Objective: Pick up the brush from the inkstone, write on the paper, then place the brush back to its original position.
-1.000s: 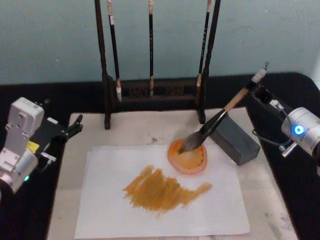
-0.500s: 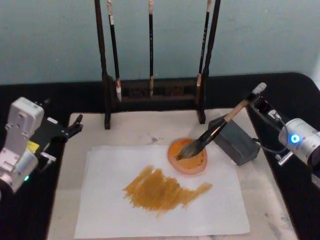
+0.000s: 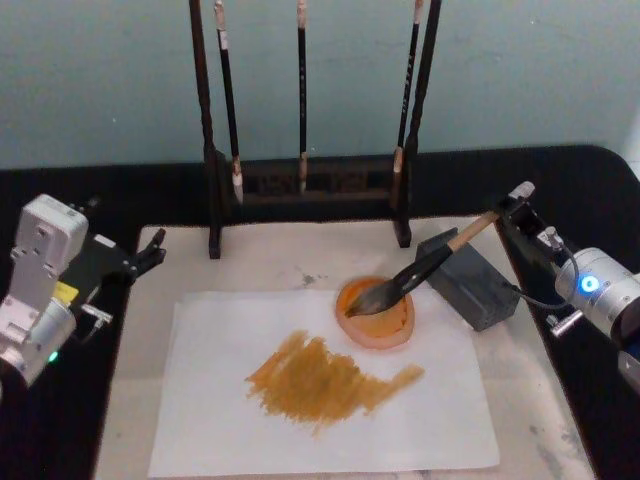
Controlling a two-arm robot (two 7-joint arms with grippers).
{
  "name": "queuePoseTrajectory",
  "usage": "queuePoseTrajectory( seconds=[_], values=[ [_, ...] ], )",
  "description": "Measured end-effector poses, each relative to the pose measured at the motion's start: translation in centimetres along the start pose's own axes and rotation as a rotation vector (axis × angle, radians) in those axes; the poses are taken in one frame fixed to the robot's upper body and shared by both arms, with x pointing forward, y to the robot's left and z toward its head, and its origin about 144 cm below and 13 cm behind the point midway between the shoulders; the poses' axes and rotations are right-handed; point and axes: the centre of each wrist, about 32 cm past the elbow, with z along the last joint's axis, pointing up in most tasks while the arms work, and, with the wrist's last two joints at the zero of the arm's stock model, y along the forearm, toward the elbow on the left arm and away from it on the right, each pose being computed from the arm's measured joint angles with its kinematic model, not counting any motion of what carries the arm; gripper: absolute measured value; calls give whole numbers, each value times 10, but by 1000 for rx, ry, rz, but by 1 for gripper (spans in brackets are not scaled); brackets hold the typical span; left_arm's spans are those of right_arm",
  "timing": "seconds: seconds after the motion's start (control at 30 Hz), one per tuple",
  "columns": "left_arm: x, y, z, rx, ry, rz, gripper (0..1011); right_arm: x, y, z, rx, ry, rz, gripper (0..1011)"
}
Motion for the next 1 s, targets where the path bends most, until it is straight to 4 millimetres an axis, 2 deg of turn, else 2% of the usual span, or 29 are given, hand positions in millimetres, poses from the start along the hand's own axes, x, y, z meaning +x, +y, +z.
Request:
queuePoseTrajectory(
  seconds=[1.0],
  values=[
    [0, 0, 0, 0, 0, 0, 1010, 11, 4, -2, -18, 73, -41, 154]
  ],
)
